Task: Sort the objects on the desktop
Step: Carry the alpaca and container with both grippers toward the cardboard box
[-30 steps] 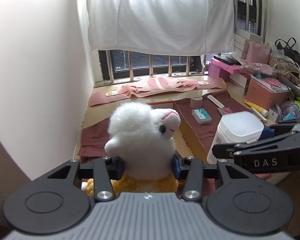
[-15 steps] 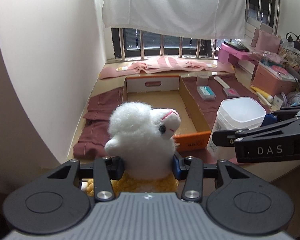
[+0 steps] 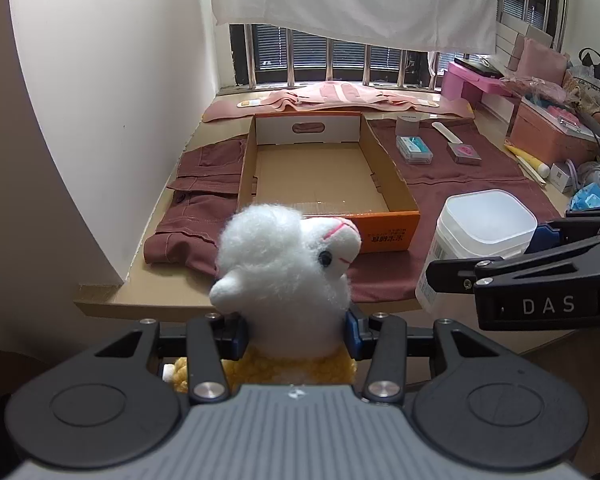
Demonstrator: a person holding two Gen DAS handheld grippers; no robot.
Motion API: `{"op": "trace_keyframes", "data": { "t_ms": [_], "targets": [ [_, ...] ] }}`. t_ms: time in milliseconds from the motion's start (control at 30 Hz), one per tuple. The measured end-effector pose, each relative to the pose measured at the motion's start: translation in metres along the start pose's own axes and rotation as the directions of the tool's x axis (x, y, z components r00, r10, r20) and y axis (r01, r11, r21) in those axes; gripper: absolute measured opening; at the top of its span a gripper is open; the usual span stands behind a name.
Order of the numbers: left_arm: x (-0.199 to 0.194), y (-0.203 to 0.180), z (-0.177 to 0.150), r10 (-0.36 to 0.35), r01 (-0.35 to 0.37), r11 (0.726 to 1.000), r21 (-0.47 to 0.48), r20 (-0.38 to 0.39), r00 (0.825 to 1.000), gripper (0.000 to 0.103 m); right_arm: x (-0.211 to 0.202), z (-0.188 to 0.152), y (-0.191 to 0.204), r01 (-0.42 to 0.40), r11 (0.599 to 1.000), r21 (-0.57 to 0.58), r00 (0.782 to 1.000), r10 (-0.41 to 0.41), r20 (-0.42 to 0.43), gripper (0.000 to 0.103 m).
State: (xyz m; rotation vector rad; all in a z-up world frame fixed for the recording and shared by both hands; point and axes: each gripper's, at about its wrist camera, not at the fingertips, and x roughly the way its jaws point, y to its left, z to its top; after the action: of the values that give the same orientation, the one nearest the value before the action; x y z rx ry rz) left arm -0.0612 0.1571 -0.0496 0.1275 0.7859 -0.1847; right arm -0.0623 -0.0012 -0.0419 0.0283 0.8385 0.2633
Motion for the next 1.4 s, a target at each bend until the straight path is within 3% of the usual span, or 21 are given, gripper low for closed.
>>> {"op": "trace_keyframes", "data": {
  "t_ms": [300,567,1033,1400],
  "targets": [
    [-0.002,-0.001,0.005,0.005,-0.005,1.0,-0.008,0.001,1.0,0.045,-0.004,0.001,0.001,0.003,1.0,-0.011,1.0,-0.003,0.009,0.067],
    [-0.001,0.0,0.023,0.023,-0.023,1.0,-0.001,0.047,0.999,0.045,0.0,0.017,-0.007,0.018,1.0,-0.02,0.999,-0.018,0.045,0.067],
    [0.009,-0.016,0.076,0.025,-0.032,0.999,0.039,0.16,0.987,0.045,0.01,0.063,-0.032,0.016,0.999,-0.029,0.993,-0.012,0.116,0.067],
    [0.053,-0.015,0.121,-0.001,-0.005,0.999,0.036,0.158,0.988,0.045,0.034,0.11,-0.057,0.023,1.0,-0.014,0.991,-0.021,0.135,0.067]
  ]
}}
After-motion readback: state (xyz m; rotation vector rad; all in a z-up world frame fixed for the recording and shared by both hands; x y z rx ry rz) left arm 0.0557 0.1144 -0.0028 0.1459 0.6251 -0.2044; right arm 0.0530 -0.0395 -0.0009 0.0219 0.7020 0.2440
